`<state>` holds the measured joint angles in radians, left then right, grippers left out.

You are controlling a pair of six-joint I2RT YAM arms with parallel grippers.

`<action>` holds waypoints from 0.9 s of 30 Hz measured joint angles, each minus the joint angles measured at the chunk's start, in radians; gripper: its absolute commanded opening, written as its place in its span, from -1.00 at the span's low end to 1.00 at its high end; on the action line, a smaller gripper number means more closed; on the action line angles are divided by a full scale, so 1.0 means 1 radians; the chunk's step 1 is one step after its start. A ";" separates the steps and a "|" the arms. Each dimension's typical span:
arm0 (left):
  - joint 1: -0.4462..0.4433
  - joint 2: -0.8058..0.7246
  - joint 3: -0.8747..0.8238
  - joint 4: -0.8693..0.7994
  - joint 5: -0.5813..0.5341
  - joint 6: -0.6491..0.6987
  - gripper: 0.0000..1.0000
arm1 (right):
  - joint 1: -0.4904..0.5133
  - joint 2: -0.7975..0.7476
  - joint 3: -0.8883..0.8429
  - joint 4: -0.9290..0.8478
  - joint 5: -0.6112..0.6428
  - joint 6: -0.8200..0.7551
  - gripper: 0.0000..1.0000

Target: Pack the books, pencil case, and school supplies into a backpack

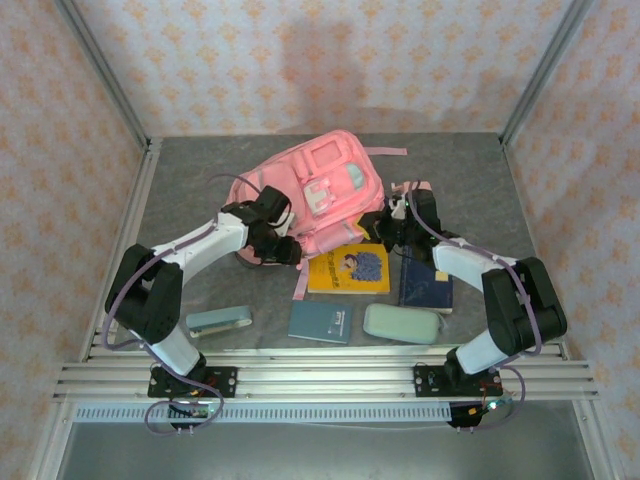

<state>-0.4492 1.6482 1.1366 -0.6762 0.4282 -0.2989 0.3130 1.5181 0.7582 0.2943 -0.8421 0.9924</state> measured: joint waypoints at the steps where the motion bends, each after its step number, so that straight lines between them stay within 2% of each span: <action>1: 0.000 0.000 -0.005 0.004 0.003 -0.005 -0.25 | 0.000 0.001 -0.002 0.006 -0.001 0.006 -1.00; 9: -0.003 0.002 -0.012 0.011 0.001 -0.016 -0.50 | -0.003 0.013 -0.022 0.069 -0.012 0.047 -1.00; 15: -0.008 0.018 0.001 -0.002 -0.017 -0.014 -0.77 | -0.006 0.016 -0.031 0.098 -0.016 0.063 -1.00; 27: -0.016 -0.007 0.006 -0.007 -0.058 -0.015 -1.00 | -0.009 0.020 -0.032 0.087 -0.016 0.034 -1.00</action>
<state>-0.4652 1.6413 1.1431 -0.6830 0.3706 -0.3138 0.3038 1.5383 0.7261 0.3817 -0.8581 1.0267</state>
